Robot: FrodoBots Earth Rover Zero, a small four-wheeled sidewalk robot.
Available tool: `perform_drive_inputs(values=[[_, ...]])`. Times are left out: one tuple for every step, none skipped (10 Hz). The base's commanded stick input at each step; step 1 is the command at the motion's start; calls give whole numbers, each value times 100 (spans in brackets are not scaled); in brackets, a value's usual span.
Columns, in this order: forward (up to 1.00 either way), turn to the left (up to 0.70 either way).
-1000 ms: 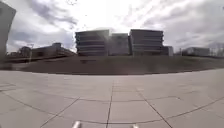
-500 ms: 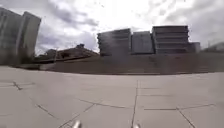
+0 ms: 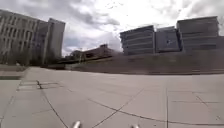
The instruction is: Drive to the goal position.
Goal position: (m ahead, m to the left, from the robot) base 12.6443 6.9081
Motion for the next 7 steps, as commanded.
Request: perform_drive_inputs(values=[[70, 0], [70, 0], [70, 0], [70, 0], [70, 0], [70, 0], [70, 0]])
